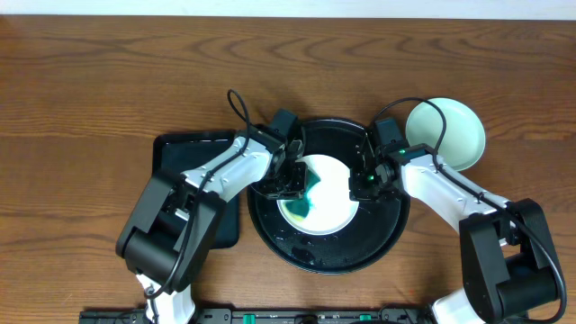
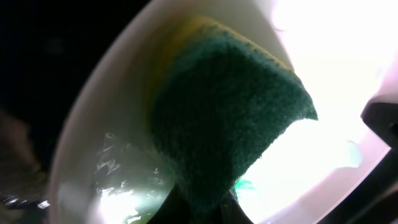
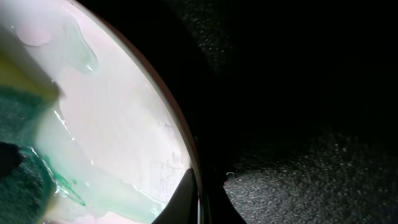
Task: Clean dirty plates on tray and stack at the side
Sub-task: 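Carry the sponge with the left gripper onto the white plate, then scrub the white plate's green marks with the sponge in the left gripper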
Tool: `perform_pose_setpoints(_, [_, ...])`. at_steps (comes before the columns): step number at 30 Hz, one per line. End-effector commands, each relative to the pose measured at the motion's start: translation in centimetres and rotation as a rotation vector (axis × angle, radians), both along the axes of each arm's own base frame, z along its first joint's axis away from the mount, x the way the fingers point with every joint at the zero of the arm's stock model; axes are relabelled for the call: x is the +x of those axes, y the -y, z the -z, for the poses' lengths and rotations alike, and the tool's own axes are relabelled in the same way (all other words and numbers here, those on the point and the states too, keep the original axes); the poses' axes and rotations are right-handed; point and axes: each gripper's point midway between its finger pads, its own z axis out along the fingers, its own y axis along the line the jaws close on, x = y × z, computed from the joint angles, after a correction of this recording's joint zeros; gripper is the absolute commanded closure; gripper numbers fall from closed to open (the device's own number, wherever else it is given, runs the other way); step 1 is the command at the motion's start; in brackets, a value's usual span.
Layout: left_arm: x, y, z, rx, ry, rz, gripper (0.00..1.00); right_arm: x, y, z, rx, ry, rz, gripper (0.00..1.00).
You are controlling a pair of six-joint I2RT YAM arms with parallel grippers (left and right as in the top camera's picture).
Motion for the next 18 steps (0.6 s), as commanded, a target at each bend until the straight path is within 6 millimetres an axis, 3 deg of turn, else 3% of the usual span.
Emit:
perform_pose_setpoints(1, [-4.2, 3.8, 2.9, -0.086, -0.135, 0.085, 0.93, -0.5, -0.2, 0.9, -0.002, -0.029, -0.019, 0.99])
perform_pose_setpoints(5, [-4.9, 6.7, 1.9, -0.191, -0.122, 0.137, 0.92, -0.6, -0.2, 0.9, -0.002, -0.031, -0.019, 0.99])
perform_pose_setpoints(10, [-4.5, 8.0, 1.6, -0.220, -0.096, 0.121, 0.93, -0.8, -0.1, 1.0, -0.005, -0.039, -0.019, 0.99])
perform_pose_setpoints(15, [-1.6, 8.6, 1.2, -0.260, -0.022, 0.053, 0.93, -0.8, -0.1, 1.0, -0.005, -0.041, -0.019, 0.99])
perform_pose_setpoints(18, [1.1, 7.2, 1.7, -0.215, 0.041, -0.026, 0.93, -1.0, 0.0, 1.0, -0.008, -0.049, -0.019, 0.99])
